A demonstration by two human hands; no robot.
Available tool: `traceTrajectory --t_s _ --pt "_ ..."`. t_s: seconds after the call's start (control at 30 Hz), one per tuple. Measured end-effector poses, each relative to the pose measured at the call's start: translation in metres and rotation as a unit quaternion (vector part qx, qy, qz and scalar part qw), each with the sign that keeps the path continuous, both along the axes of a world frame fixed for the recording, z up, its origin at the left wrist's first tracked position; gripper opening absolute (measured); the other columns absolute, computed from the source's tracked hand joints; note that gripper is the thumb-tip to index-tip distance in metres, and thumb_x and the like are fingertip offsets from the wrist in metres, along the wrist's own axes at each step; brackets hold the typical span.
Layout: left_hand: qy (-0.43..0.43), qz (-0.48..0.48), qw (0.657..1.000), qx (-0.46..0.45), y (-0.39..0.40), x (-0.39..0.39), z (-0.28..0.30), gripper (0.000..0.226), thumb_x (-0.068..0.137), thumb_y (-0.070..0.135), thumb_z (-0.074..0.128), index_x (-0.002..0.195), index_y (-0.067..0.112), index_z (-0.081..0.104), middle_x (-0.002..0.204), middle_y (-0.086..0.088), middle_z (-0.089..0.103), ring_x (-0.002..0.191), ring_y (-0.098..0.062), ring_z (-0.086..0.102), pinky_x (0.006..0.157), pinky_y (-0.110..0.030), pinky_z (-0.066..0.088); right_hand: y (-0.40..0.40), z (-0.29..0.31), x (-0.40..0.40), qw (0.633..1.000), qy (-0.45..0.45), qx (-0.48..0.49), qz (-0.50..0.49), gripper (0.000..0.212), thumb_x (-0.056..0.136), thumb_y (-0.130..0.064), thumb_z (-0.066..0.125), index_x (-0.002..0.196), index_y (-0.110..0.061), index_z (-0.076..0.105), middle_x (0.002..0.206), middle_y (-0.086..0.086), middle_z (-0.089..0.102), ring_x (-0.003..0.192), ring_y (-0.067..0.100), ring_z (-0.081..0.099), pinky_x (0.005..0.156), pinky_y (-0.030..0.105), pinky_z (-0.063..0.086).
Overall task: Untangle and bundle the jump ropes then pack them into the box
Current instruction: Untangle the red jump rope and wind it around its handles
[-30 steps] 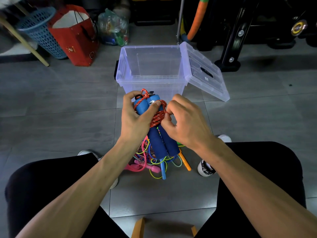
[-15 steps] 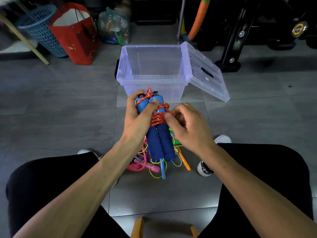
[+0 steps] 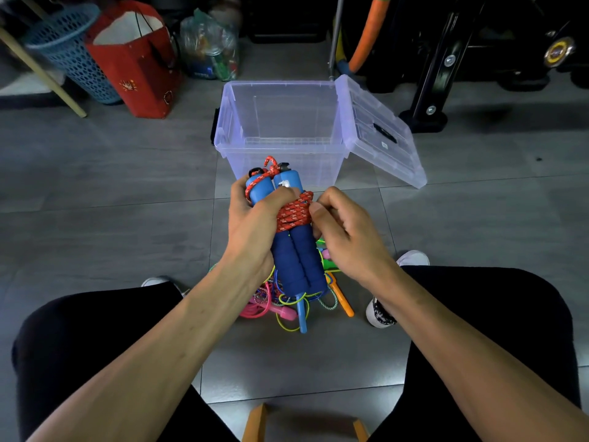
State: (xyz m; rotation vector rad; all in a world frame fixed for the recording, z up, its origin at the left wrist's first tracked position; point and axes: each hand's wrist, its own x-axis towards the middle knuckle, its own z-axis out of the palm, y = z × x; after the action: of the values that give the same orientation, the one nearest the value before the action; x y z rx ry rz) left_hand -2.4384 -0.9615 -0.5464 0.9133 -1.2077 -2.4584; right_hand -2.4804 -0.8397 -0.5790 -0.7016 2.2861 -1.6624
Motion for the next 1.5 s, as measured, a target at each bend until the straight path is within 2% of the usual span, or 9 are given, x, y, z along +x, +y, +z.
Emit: traceTrajectory --t_s 0.3,0.43,0.6,0.7,0.87,1.0,1.17,1.33,1.5 --pt "-0.020 -0.038 0.998 0.040 -0.011 0.005 -0.003 0.043 0.085 0.003 0.068 0.125 0.006 0.052 0.101 -0.024 0.070 0.078 -0.032 0.070 0.068 -0.043 0.058 0.001 0.002 -0.003 0.998 0.055 0.012 0.027 0.023 0.095 -0.018 0.053 0.077 -0.005 0.049 0.074 0.009 0.053 0.063 0.023 0.052 0.054 0.033 0.044" --pt "-0.006 -0.045 0.999 -0.006 -0.015 0.003 -0.008 0.035 0.086 0.001 0.068 0.118 0.007 0.057 0.108 -0.026 0.068 0.087 -0.033 0.070 0.076 -0.045 0.059 0.001 0.004 -0.004 0.998 -0.046 0.047 -0.010 0.012 0.093 -0.026 0.062 0.095 -0.015 0.058 0.080 0.000 0.064 0.074 0.021 0.065 0.061 0.043 0.057" --pt "0.009 -0.079 0.995 -0.058 -0.022 0.000 -0.005 0.027 0.089 -0.001 0.061 0.113 0.012 0.059 0.102 -0.015 0.066 0.083 -0.024 0.068 0.079 -0.037 0.057 0.005 0.008 -0.012 0.997 -0.038 0.031 0.057 0.062 0.085 -0.017 0.072 0.137 -0.032 0.042 0.110 -0.008 0.062 0.092 0.012 0.068 0.075 0.030 0.059" --pt "0.010 -0.089 0.994 -0.061 -0.022 0.001 -0.006 0.027 0.093 0.004 0.058 0.119 0.009 0.059 0.103 -0.013 0.067 0.088 -0.022 0.066 0.081 -0.035 0.055 0.006 0.006 -0.009 0.999 -0.023 0.013 0.033 0.052 0.083 -0.010 0.073 0.128 -0.026 0.052 0.105 -0.012 0.065 0.089 0.008 0.068 0.067 0.019 0.056" --pt "0.015 -0.131 0.986 -0.104 -0.018 0.004 -0.013 0.025 0.096 0.015 0.056 0.120 0.007 0.062 0.111 -0.013 0.068 0.101 -0.021 0.063 0.097 -0.040 0.048 0.004 0.007 -0.013 0.999 -0.009 -0.011 -0.038 0.040 0.080 -0.005 0.075 0.113 -0.020 0.060 0.103 -0.010 0.069 0.094 0.004 0.067 0.084 0.025 0.055" --pt "0.010 -0.167 0.974 -0.156 -0.022 0.006 -0.013 0.036 0.089 0.031 0.066 0.118 0.010 0.064 0.114 -0.014 0.069 0.102 -0.022 0.065 0.096 -0.043 0.051 0.000 0.010 -0.013 0.998 -0.008 -0.031 -0.063 0.034 0.081 -0.007 0.075 0.109 -0.020 0.061 0.099 -0.011 0.069 0.093 0.003 0.067 0.083 0.023 0.054" --pt "0.029 -0.136 0.980 -0.141 -0.025 0.005 -0.010 0.040 0.090 0.026 0.060 0.121 0.001 0.061 0.119 -0.021 0.066 0.106 -0.030 0.065 0.097 -0.050 0.051 -0.003 0.016 -0.015 0.995 -0.026 -0.061 -0.078 0.037 0.080 -0.009 0.076 0.111 -0.019 0.061 0.096 -0.006 0.071 0.086 0.006 0.069 0.079 0.020 0.054" --pt "0.032 -0.142 0.982 -0.120 -0.023 0.003 -0.007 0.040 0.094 0.034 0.060 0.124 0.008 0.061 0.120 -0.013 0.068 0.113 -0.031 0.064 0.098 -0.049 0.050 -0.006 0.018 -0.019 0.992 -0.039 -0.073 -0.099 0.012 0.085 -0.017 0.073 0.084 -0.014 0.061 0.078 0.003 0.072 0.076 0.020 0.072 0.077 0.049 0.058" --pt "0.022 -0.135 0.975 -0.176 -0.022 0.003 -0.010 0.042 0.088 0.028 0.068 0.122 0.006 0.056 0.116 -0.017 0.068 0.107 -0.028 0.066 0.095 -0.043 0.053 -0.009 0.012 -0.016 0.991 -0.014 -0.079 -0.105 0.021 0.086 -0.021 0.063 0.071 -0.016 0.049 0.066 0.016 0.062 0.068 0.041 0.065 0.066 0.058 0.054"
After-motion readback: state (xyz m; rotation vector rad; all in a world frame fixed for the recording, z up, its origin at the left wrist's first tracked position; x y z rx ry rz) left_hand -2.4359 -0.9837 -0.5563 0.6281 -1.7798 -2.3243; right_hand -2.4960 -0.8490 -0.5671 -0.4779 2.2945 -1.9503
